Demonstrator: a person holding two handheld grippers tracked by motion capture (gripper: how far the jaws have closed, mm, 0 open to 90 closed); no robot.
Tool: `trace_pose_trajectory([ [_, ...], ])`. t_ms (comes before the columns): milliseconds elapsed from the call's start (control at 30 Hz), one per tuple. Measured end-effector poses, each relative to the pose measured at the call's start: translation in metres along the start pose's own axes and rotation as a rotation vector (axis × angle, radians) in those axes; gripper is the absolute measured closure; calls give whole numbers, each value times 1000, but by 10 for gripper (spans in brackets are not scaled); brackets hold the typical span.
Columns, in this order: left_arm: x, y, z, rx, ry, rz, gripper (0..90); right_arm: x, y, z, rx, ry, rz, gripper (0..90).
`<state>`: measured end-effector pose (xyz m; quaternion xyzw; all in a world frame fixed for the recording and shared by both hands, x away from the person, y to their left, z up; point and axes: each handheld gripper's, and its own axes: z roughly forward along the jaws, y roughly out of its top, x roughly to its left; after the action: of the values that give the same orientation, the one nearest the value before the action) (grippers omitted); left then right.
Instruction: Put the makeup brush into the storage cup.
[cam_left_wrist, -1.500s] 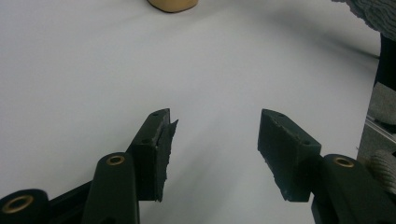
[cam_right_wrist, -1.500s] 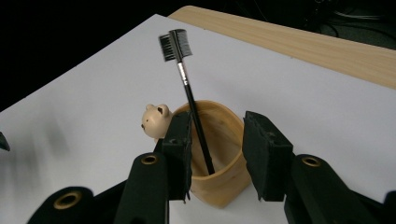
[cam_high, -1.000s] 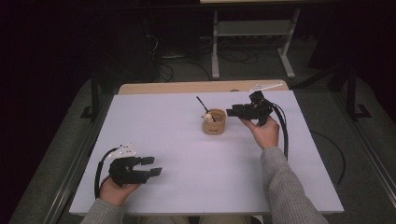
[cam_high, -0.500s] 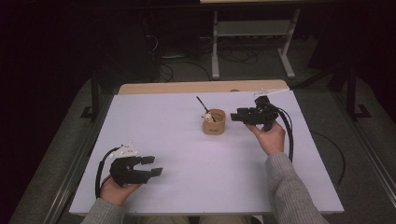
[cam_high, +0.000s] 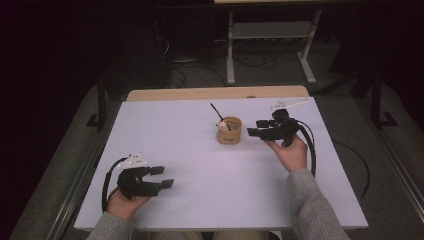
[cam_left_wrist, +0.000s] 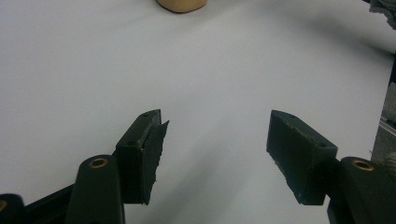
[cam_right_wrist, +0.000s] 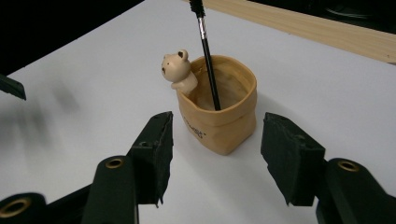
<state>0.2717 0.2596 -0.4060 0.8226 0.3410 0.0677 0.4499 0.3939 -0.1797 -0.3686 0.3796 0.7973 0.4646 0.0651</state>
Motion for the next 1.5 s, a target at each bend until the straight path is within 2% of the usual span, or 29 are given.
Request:
trace_pose_trajectory([
  [100,1,1,-1,-6,4,8,340,3,-1,-4,-3,-6,-9,410],
  [167,1,0,-1,-15,8,-4,333,5,-3,-6,-17,-6,-18,403],
  [333,3,1,-2,-11,20,14,317,5,-11,-9,-19,-2,-8,386],
  [500,3,2,-3,-18,33,16,304,7,-18,-12,-18,-4,-36,368],
  [600,3,3,-2,-22,34,19,298,9,-22,-14,-23,-1,-33,361],
  [700,4,2,0,-4,41,31,295,10,-25,-16,-13,6,-34,344],
  [867,5,2,-2,-10,50,23,286,15,-33,-20,-43,-1,-50,333],
  [1100,6,2,-3,-23,58,26,283,19,-42,-27,-37,-24,-60,300],
  [1267,5,3,0,-22,59,36,278,21,-49,-28,-29,-21,-60,282],
  [1500,5,3,1,-26,61,26,268,27,-60,-30,-25,-30,-63,270],
])
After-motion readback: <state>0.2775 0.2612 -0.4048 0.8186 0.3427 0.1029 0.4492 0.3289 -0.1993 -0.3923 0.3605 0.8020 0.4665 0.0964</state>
